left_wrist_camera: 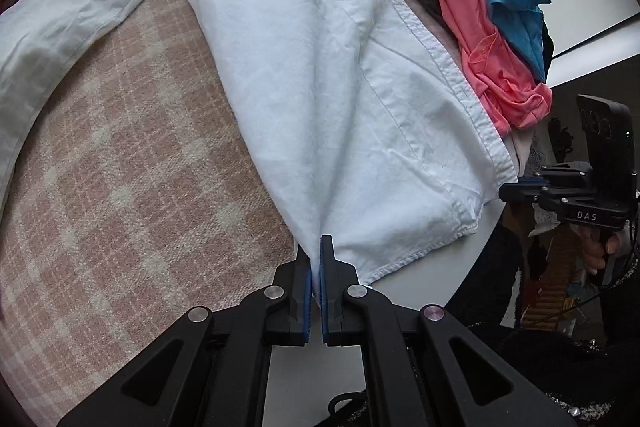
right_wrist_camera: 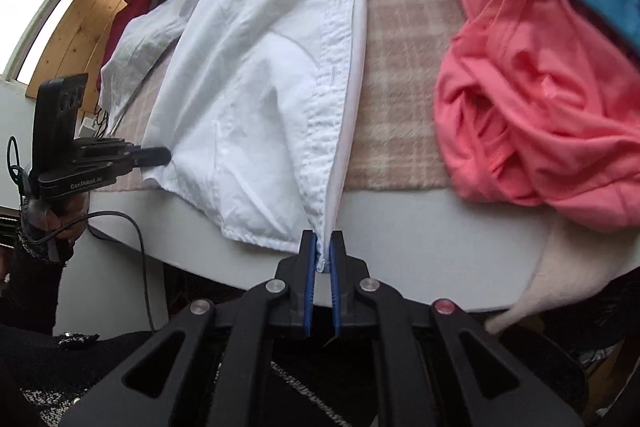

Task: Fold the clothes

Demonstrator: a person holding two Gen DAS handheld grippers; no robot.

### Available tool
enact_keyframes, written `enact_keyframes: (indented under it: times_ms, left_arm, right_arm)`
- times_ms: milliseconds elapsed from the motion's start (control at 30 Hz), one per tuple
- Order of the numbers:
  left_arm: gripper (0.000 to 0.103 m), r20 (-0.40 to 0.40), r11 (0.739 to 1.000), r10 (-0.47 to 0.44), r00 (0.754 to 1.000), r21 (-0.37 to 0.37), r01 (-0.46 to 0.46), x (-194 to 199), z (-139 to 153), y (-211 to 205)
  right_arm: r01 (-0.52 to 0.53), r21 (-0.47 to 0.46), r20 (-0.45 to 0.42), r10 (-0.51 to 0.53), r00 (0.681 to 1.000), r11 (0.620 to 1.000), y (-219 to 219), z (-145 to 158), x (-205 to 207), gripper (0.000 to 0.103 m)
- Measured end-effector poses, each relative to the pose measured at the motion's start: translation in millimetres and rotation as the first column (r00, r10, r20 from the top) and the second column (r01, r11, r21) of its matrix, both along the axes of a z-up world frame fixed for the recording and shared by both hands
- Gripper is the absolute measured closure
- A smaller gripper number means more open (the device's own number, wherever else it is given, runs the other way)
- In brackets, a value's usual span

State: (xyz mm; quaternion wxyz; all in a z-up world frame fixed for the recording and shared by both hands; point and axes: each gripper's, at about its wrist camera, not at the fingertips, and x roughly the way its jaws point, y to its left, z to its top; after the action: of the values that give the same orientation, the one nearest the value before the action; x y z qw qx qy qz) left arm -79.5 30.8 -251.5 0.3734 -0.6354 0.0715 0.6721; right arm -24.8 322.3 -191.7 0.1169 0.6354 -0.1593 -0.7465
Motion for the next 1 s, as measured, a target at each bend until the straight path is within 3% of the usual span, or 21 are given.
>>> enact_keyframes:
  times_ms: [33,100,267,333,367,467,533,667,767,867,967,1000]
  left_arm:
    - [0.101,-0.01,1.0,-0.004,1.0,-0.008,0.003,-1.1,2.0,-1.9]
    - [0.101,-0.026,1.0,-0.008,1.0,-0.019,0.007,-3.2,5.8,-5.6]
    - [0.101,-0.006,1.0,0.0,1.0,-0.015,0.0,-6.0,7.9,-7.9]
    - [0.101,-0.014,1.0,-0.012,1.0,-0.029,0.012,-2.8,7.0,-2.9]
    - [0.101,-0.019,0.999,-0.014,1.0,-0.031,0.014,-2.3,8.1,-1.9]
    - [0.1,-0.011,1.0,-0.006,1.0,-0.017,0.006,-3.5,11.1,-6.1]
    - [0.1,0.003,1.0,0.004,1.0,-0.002,-0.004,-5.4,11.8,-11.1]
    - [0.1,-0.013,1.0,-0.01,1.0,-0.029,0.01,-2.0,6.8,-3.9]
    - [0.1,-0.006,0.999,-0.004,1.0,-0.038,0.004,-1.9,1.8,-1.6]
    - [0.1,0.0,0.999,0.007,1.0,-0.038,-0.008,-3.0,-1.0,-1.9]
    - [0.099,0.003,0.999,0.015,1.0,-0.03,-0.015,-4.5,-1.3,-6.0]
    - [0.099,0.004,0.999,0.017,1.0,-0.027,-0.017,-4.9,-1.7,-6.9]
  right_arm:
    - [-0.003,0.02,-0.005,0.003,1.0,1.0,-1.0,1.1,2.3,0.093]
    - [0.002,0.055,-0.033,0.0,0.999,0.999,0.0,8.4,5.2,0.08]
    - [0.053,0.053,-0.186,-0.042,0.982,0.997,7.5,37.7,-4.7,0.079]
    - [0.024,0.026,-0.235,-0.017,0.972,0.999,2.0,37.7,-12.9,0.079]
    - [0.001,0.03,-0.234,0.006,0.972,1.0,-4.6,31.2,-18.1,0.08]
    - [-0.05,0.177,-0.106,0.07,0.992,0.983,-25.8,1.4,-33.6,0.082]
    - [-0.05,0.15,-0.108,0.066,0.992,0.987,-19.6,7.6,-33.4,0.083]
    - [-0.003,0.094,-0.307,0.032,0.951,0.996,-17.7,56.2,-68.2,0.083]
    - [-0.01,0.097,-0.412,0.049,0.91,0.995,-30.9,62.6,-123.7,0.083]
    - [-0.028,0.161,-0.389,0.089,0.917,0.987,-38.8,40.7,-180.4,0.083]
    - [-0.028,0.264,-0.21,0.086,0.974,0.964,-16.2,4.5,-210.2,0.087]
    - [-0.011,0.259,-0.211,0.067,0.975,0.966,-3.3,7.3,-206.9,0.093]
